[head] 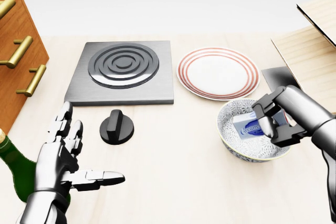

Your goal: Pick up the cream cheese and put it in the bowl.

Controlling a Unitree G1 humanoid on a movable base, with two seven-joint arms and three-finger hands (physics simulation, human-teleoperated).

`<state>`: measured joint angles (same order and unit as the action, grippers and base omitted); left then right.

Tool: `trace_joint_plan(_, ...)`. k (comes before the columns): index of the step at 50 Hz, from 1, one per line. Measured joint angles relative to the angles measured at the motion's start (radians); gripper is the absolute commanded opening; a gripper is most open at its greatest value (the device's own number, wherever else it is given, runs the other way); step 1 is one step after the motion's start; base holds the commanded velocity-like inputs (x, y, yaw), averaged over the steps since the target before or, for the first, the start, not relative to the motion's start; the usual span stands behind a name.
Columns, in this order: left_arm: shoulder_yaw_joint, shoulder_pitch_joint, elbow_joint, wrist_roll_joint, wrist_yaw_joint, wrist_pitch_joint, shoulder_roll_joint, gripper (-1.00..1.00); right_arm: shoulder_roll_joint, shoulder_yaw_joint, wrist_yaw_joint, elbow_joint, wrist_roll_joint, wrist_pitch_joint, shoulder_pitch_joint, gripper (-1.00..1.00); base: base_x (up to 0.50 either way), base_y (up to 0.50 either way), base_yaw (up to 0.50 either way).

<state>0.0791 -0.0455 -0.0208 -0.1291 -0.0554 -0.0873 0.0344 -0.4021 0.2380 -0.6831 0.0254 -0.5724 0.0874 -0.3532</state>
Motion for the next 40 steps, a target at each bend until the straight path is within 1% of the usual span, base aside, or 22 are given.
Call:
trace_joint_plan(26,0.004,0.002,-0.009,-0.009,-0.001,0.000,0.000,1.00,-0.015,-0.015,0.082,0.161,0.043,0.000,-0.043,-1.00,0.00,0.00,0.00)
trace_joint_plan(40,0.005,0.000,-0.011,-0.013,0.000,0.000,0.001,1.00,-0.019,-0.026,0.114,0.222,0.040,0.000,-0.049,-1.00,0.00,0.00,0.00)
